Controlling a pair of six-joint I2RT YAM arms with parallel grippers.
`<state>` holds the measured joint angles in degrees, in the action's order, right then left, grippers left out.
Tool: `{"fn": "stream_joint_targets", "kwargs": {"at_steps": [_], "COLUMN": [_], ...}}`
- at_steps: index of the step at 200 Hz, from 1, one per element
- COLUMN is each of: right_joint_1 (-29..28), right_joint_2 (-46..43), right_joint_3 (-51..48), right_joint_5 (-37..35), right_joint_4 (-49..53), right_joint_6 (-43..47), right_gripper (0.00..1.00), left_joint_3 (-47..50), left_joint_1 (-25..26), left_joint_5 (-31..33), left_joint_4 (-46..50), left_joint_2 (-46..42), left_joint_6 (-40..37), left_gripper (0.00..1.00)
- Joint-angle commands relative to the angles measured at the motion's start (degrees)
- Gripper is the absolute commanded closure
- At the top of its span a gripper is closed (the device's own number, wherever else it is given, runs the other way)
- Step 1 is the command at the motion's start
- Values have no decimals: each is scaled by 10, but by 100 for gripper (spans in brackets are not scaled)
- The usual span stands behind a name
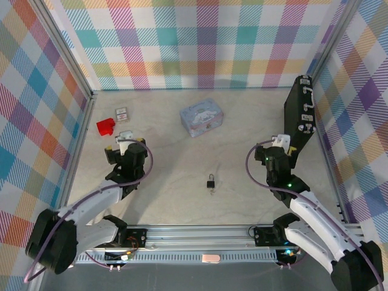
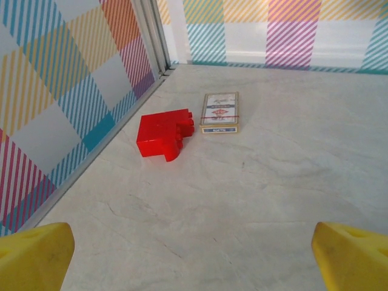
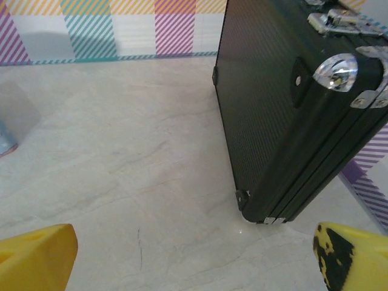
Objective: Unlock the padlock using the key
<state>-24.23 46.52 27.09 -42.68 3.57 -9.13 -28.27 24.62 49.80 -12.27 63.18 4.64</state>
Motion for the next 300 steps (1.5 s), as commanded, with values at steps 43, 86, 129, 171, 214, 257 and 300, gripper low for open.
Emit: {"fn": "stream_joint_targets", "kwargs": {"at_steps": [43,86,129,171,214,257,300], "right_joint_1": [66,86,122,159,183,222,223], "right_joint_2": [148,223,272,285,376,416,414], "right_joint_3": [-17,-42,-66,-86,-83,-42,-44], "right_joint_5": [88,94,147,236,375,396,351], "right_joint_4": [-146,-274,-392,-479,-574,-524,-528], "right_joint_6": [47,75,100,109,131,90,71], "right_gripper": [1,1,1,1,1,1,1], "left_joint_3": [16,44,89,89,60,58,58], "left_joint_1": [-45,-80,-112,-150,-177,-179,-179], "left_joint_5": [-72,-134,-218,-286,-316,-313,-313], "left_joint_4": [-200,-305,-426,-489,-402,-393,-394], "left_joint_2": [148,195,233,292,276,273,273], "left_joint_6": [-110,-111,-97,-87,-54,-46,-46], "left_gripper": [0,0,0,0,0,0,0]}}
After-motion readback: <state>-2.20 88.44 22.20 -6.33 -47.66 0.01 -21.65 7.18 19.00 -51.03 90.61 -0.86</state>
